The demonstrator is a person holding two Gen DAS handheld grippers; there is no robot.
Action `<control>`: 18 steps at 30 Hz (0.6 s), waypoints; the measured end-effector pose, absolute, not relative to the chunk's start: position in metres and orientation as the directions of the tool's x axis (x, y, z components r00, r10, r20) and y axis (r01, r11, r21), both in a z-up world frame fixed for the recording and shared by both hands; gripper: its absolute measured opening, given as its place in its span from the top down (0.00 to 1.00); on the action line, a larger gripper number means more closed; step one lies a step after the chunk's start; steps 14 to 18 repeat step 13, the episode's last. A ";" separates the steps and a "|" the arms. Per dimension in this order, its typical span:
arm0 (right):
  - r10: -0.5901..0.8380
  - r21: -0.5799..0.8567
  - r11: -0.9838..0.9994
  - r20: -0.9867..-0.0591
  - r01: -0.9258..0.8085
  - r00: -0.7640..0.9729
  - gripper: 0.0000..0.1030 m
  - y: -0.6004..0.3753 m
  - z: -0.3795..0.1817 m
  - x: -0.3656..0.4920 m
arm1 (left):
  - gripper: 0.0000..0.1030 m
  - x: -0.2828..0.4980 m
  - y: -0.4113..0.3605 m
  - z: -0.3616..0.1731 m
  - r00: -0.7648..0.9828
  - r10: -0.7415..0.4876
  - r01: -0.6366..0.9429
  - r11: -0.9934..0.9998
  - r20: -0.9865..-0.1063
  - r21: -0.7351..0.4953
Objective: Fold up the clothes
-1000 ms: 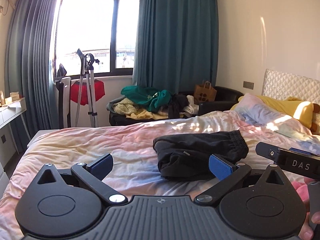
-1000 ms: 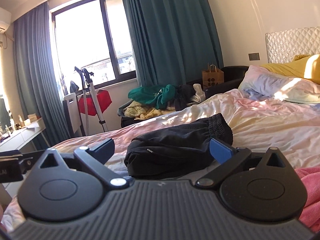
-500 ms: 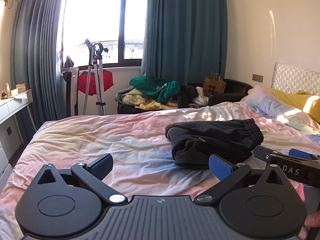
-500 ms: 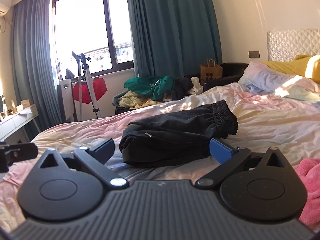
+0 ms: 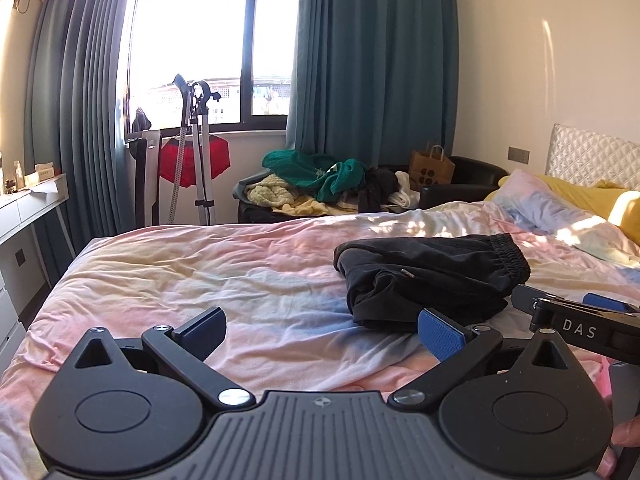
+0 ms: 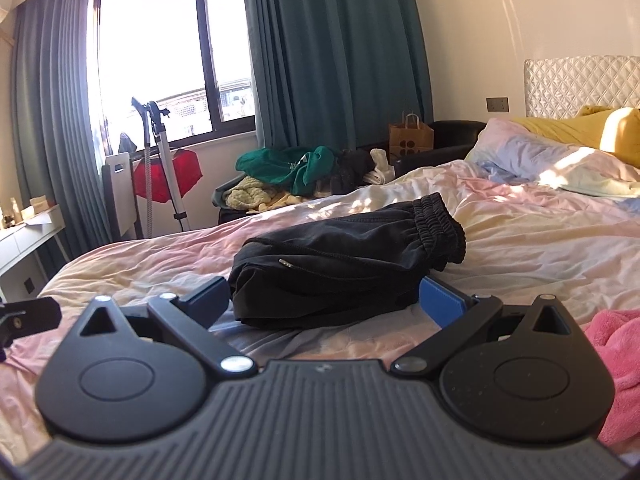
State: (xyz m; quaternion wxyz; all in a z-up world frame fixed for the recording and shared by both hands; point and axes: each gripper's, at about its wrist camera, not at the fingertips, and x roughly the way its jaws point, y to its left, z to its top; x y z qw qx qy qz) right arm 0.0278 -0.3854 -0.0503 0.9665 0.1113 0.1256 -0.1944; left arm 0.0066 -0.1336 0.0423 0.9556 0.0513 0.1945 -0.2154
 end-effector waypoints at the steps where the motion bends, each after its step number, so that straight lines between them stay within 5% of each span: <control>1: -0.347 0.167 0.900 -0.285 0.403 0.893 0.00 -0.385 -0.051 0.027 | 0.00 0.006 -0.135 0.041 0.832 -0.388 0.431 0.902 -0.397 0.020; 18: -0.347 0.155 0.905 -0.270 0.396 0.898 0.00 -0.384 -0.050 0.024 | 0.00 0.009 -0.133 0.036 0.836 -0.366 0.410 0.912 -0.409 0.025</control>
